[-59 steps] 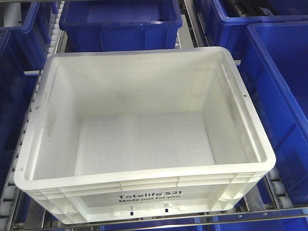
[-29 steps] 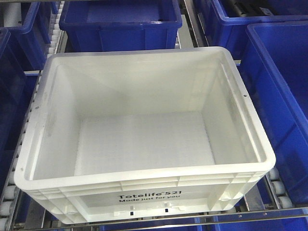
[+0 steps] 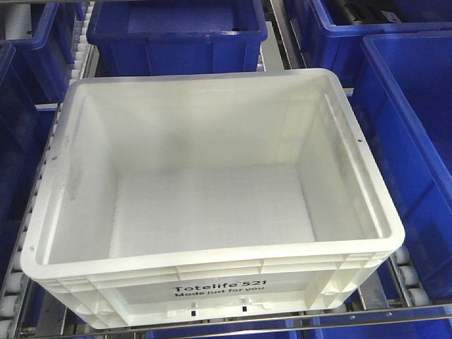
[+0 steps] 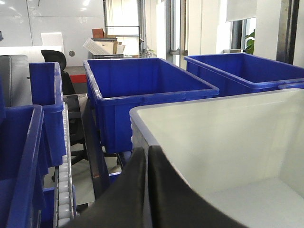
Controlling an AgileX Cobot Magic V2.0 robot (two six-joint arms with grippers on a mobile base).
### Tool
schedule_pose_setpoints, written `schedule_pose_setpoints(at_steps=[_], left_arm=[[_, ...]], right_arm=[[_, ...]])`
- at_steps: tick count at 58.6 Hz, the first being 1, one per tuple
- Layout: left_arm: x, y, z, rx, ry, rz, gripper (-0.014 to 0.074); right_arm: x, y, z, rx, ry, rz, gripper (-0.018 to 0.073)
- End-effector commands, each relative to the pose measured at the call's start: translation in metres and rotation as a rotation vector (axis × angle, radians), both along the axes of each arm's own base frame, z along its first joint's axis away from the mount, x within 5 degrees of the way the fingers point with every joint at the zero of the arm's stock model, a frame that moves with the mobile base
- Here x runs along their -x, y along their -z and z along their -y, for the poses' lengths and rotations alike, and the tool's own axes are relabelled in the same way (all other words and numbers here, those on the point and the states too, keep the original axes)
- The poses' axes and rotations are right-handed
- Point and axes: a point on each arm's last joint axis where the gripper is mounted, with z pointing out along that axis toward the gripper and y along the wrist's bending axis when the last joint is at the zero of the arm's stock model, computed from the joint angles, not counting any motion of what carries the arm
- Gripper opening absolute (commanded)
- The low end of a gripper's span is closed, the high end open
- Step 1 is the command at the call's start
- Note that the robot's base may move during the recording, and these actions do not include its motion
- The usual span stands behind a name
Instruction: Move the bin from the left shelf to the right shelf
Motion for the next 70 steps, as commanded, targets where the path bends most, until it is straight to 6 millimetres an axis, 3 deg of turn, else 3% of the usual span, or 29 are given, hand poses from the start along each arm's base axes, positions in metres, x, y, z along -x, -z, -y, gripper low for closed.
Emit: schedule_pose_setpoints(at_steps=[1,43,49,63,70], left_arm=[[0.0,-0.013,-0.002,0.027,-0.022,0.065,-0.0008],[-0.002,-0.004,-0.006,-0.092,-0.067,0.005,-0.0008],[-0.004,0.015,-0.005,-0.095,-0.069,-0.016,-0.0008],[-0.004,0.081,-0.008,-0.005,-0.088,0.015,-0.0007],[-0.003,0.085,-0.007,0.003,-0.076,-0.02,-0.0006]], right_arm=[[0.001,-0.015,0.003,0.001,0.031,0.088,-0.0008],[0.001,-0.015,0.003,0.001,0.031,0.088,-0.0008],[0.001,-0.015,0.003,0.001,0.031,0.088,-0.0008],[0.001,-0.015,0.003,0.001,0.031,0.088,-0.0008],[0.001,-0.015,0.003,0.001,0.031,0.088,-0.0008]])
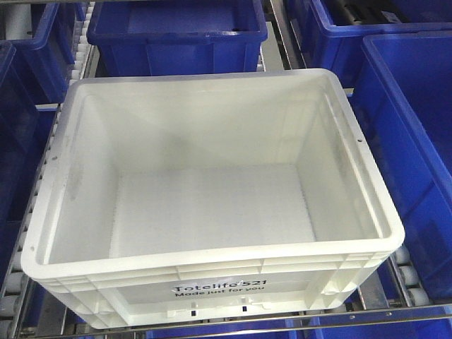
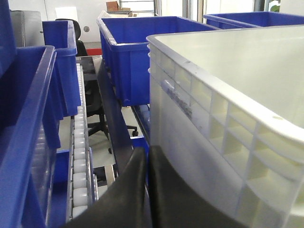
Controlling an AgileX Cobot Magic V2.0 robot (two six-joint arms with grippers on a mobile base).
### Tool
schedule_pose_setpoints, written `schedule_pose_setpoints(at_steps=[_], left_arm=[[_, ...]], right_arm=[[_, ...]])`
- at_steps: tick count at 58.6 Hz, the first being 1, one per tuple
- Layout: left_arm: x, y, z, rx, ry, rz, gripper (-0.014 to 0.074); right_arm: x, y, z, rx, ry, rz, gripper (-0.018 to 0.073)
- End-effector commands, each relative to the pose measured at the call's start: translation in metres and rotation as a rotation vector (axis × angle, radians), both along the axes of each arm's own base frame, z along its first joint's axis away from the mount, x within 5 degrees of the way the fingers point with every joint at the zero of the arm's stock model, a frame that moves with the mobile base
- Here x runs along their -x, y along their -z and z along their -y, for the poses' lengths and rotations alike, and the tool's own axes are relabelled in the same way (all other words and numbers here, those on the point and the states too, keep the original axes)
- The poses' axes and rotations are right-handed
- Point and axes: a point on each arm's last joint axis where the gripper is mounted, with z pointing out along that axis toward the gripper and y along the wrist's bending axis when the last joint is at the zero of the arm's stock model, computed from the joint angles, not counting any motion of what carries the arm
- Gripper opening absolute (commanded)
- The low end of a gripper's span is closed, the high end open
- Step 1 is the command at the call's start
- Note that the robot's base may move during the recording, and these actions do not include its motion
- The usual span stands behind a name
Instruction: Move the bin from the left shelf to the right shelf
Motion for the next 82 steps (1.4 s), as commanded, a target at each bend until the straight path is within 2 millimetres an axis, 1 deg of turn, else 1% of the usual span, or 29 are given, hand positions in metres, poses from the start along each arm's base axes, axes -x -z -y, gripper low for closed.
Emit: schedule_pose_setpoints(at_steps=[1,63,69,76,82], left_arm=[[0.001,-0.001,-0.001,0.03,-0.006,0.06,-0.0006],[0.001,-0.001,-0.001,0.03,-0.006,0.058,-0.0006],[0.001,-0.001,-0.001,0.03,-0.006,0.058,-0.0006],[0.001,-0.001,-0.001,0.03,-0.006,0.058,-0.0006],[0.001,-0.001,-0.001,0.03,-0.006,0.058,-0.0006]], right_arm=[[0.001,-0.015,0.003,0.005,0.031,0.088,-0.0008],[0.001,-0.014,0.003,0.003,0.03,0.086,-0.0008],[0.0,-0.008,-0.001,0.004,-0.005,0.02,-0.0008],[0.0,0.003,-0.006,0.079,-0.058,-0.09,-0.0008],[0.001,0.004,-0.006,0.082,-0.065,-0.104,-0.0008]])
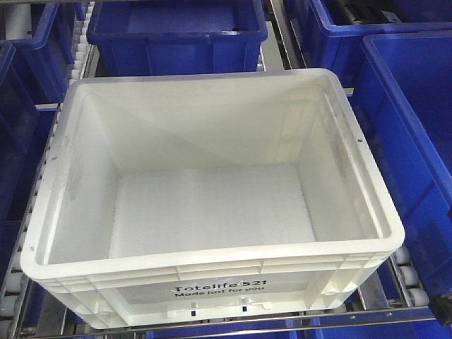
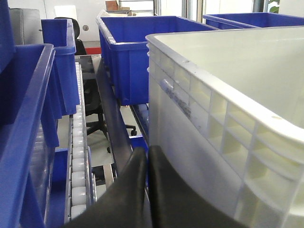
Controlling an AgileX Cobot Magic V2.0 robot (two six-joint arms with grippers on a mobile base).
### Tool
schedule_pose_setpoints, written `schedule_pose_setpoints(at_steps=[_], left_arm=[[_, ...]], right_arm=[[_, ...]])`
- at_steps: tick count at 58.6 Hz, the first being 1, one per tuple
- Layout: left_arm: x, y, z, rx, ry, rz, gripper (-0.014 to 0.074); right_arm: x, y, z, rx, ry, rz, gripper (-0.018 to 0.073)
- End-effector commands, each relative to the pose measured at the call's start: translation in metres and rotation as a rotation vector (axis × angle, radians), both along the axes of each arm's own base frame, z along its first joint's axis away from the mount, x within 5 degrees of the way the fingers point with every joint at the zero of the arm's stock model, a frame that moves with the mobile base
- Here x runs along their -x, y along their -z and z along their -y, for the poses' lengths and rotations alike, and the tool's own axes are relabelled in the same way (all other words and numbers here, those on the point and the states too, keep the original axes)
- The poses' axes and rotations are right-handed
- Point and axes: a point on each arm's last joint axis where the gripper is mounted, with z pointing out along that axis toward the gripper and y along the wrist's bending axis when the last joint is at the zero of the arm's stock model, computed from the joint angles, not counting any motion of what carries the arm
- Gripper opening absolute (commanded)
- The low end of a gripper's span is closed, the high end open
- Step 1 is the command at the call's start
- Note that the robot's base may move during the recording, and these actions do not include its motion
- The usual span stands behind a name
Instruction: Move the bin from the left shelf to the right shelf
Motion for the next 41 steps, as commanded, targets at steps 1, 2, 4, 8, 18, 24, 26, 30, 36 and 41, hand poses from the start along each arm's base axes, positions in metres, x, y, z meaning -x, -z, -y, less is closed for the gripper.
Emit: schedule_pose_setpoints(at_steps=[1,2,4,8,18,24,26,30,36,41], left_arm=[[0.0,-0.001,-0.001,0.025,-0.007,0.059,-0.0006],[0.0,-0.001,-0.001,0.025,-0.007,0.059,-0.0006],[0.0,-0.001,-0.001,0.025,-0.007,0.059,-0.0006],[0.0,-0.001,-0.001,0.025,-0.007,0.059,-0.0006],[0.0,-0.001,-0.001,0.025,-0.007,0.059,-0.0006],[0.0,-0.001,-0.001,0.025,-0.007,0.059,-0.0006],[0.0,-0.001,-0.001,0.025,-0.007,0.059,-0.0006],[0.0,-0.001,-0.001,0.025,-0.007,0.059,-0.0006],[0.0,-0.001,-0.001,0.025,-0.007,0.058,-0.0006],[0.0,-0.001,-0.001,0.025,-0.007,0.058,-0.0006]], right_arm=[[0.001,-0.013,0.001,-0.003,0.007,0.081,-0.0008],[0.002,-0.014,0.001,0.005,0.006,0.088,-0.0008],[0.003,-0.014,0.001,0.012,0.006,0.101,-0.0008],[0.007,-0.011,0.002,0.019,0.007,0.134,-0.0008],[0.015,0.026,0.005,-0.011,0.014,0.147,-0.0008],[0.02,0.05,0.007,-0.047,0.022,0.173,-0.0008],[0.022,0.052,0.007,-0.063,0.021,0.168,-0.0008],[0.026,0.052,0.007,-0.063,0.016,0.176,-0.0008],[0.03,0.053,0.008,-0.066,0.011,0.193,-0.0008],[0.03,0.054,0.008,-0.076,0.01,0.176,-0.0008]])
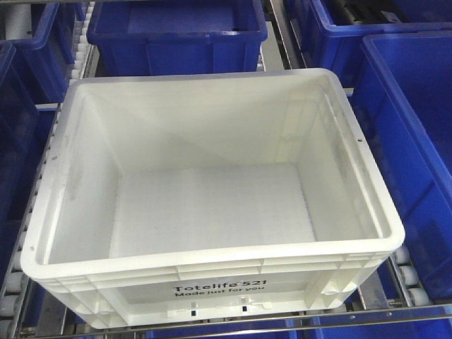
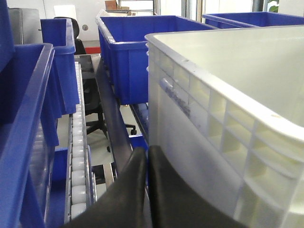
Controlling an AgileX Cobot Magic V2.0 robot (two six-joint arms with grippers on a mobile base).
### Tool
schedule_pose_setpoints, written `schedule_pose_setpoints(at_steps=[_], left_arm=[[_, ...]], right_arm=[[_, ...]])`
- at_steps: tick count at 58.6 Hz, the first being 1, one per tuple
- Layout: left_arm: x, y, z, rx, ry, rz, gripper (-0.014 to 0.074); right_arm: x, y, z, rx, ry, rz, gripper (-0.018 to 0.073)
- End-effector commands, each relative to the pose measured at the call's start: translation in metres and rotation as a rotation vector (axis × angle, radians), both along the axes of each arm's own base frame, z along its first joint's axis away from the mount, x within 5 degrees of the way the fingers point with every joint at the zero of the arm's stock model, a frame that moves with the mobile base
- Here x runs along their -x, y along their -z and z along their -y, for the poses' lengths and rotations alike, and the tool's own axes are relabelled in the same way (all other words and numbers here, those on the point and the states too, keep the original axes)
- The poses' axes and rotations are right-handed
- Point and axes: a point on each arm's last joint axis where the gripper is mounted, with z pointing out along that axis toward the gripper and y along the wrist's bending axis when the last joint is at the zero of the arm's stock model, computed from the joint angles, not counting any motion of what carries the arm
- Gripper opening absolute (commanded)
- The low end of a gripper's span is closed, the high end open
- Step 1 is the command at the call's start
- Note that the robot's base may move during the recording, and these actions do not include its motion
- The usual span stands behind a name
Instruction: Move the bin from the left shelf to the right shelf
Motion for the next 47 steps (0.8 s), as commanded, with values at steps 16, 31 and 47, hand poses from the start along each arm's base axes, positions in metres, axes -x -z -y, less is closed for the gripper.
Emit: schedule_pose_setpoints(at_steps=[16,31,47], left_arm=[[0.0004,-0.0011,-0.001,0.026,-0.008,0.063,-0.0006],[0.0004,-0.0011,-0.001,0.026,-0.008,0.063,-0.0006],[0.0004,-0.0011,-0.001,0.026,-0.008,0.063,-0.0006]], right_arm=[[0.0004,0.001,0.0006,-0.021,0.004,0.042,-0.0008],[0.0003,0.001,0.0006,-0.021,0.004,0.041,-0.0008],[0.0003,0.001,0.0006,-0.021,0.004,0.041,-0.0008]])
